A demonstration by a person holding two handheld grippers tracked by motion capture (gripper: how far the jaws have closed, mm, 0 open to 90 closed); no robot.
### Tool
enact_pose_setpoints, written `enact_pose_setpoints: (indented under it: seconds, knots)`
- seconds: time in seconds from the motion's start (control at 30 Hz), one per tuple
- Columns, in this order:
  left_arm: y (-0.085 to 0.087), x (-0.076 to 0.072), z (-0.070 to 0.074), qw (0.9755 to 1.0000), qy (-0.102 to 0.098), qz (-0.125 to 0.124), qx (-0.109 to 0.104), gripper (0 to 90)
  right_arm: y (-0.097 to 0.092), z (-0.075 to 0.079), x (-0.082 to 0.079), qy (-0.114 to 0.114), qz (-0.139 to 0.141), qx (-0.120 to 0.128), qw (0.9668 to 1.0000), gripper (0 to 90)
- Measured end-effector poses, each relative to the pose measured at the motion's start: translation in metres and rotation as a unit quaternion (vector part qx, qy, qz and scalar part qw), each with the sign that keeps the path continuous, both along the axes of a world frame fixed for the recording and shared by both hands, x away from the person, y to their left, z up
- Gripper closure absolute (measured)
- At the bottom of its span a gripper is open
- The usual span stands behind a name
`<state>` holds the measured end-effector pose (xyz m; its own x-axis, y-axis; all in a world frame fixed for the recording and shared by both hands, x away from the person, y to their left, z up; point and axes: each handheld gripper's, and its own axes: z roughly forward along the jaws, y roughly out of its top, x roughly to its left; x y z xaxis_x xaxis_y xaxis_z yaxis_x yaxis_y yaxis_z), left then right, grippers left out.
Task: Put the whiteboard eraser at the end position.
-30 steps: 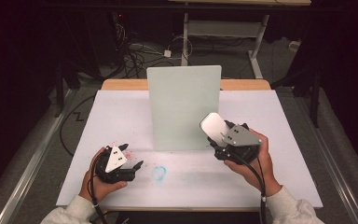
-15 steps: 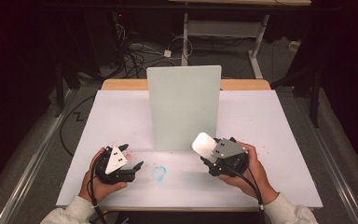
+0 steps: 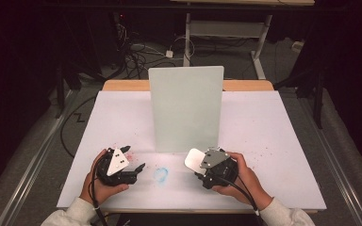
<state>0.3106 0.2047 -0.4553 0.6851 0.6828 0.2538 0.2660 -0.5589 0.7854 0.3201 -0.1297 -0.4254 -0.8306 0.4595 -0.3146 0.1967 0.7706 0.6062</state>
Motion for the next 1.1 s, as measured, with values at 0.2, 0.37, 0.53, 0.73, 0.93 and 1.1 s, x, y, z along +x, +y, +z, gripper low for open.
enact_pose_setpoints:
  seconds: [0.2, 0.37, 0.53, 0.73, 0.93, 1.1]
  knots:
    - [0.0, 0.0, -0.001, 1.0, 0.002, 0.0, -0.001, 21.5, 0.008, -0.006, -0.001, 0.022, 0.023, -0.021, 0.9993, 30.9]
    - [0.0, 0.001, -0.001, 1.0, 0.004, -0.002, 0.002, 21.5, 0.014, -0.012, -0.003, 0.034, 0.043, -0.031, 0.998, 30.8]
    - [-0.001, 0.001, -0.001, 1.0, 0.005, -0.003, 0.004, 21.5, 0.016, -0.013, -0.002, 0.036, 0.051, -0.035, 0.9974, 30.8]
    - [-0.001, 0.001, -0.001, 1.0, 0.005, -0.003, 0.005, 21.4, 0.017, -0.016, -0.002, 0.038, 0.046, -0.031, 0.9977, 30.7]
    - [-0.001, 0.001, -0.001, 1.0, 0.005, -0.003, 0.005, 21.4, 0.017, -0.016, -0.001, 0.038, 0.047, -0.028, 0.9978, 30.6]
    - [-0.002, 0.001, -0.001, 1.0, 0.006, -0.004, 0.006, 21.4, 0.018, -0.017, -0.002, 0.041, 0.053, -0.029, 0.9974, 30.6]
